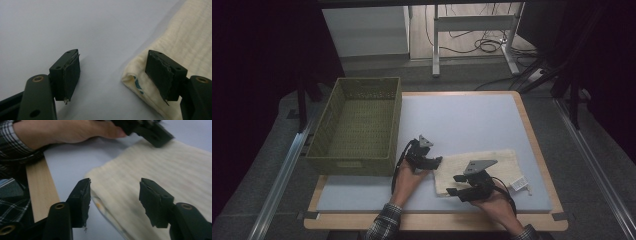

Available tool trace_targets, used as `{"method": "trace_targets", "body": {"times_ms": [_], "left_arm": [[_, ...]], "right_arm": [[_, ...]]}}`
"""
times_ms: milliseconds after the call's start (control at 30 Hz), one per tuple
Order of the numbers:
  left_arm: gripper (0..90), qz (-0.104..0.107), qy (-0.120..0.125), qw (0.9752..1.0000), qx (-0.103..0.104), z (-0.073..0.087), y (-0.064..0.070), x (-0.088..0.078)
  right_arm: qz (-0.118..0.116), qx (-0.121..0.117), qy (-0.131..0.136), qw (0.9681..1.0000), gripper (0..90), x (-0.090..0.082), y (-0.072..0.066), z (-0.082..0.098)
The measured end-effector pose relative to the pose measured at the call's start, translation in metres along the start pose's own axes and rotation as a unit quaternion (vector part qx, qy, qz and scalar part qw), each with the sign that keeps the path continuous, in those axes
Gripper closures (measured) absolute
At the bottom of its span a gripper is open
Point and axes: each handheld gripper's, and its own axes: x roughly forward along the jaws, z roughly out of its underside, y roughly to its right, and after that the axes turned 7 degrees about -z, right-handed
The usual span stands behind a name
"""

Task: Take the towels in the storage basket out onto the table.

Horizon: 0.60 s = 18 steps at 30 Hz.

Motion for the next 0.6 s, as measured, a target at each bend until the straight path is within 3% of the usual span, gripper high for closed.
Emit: {"method": "trace_targets", "body": {"times_ms": [300, 467, 600], "left_arm": [[27.9, 0.0, 0.0, 1.0, -0.001, 0.0, 0.0, 0.0], [27.9, 0.0, 0.001, 1.0, -0.001, 0.0, 0.0, 0.0], [28.6, -0.003, 0.001, 1.0, 0.0, 0.0, 0.0, 0.0]], "right_arm": [[-0.021, -0.026, -0.013, 0.9994, 53.1, 0.028, -0.017, -0.012], [-0.001, -0.039, -0.042, 0.9984, 56.1, 0.04, -0.021, -0.008], [0.025, -0.058, -0.034, 0.9974, 67.2, 0.041, -0.024, -0.004]]}}
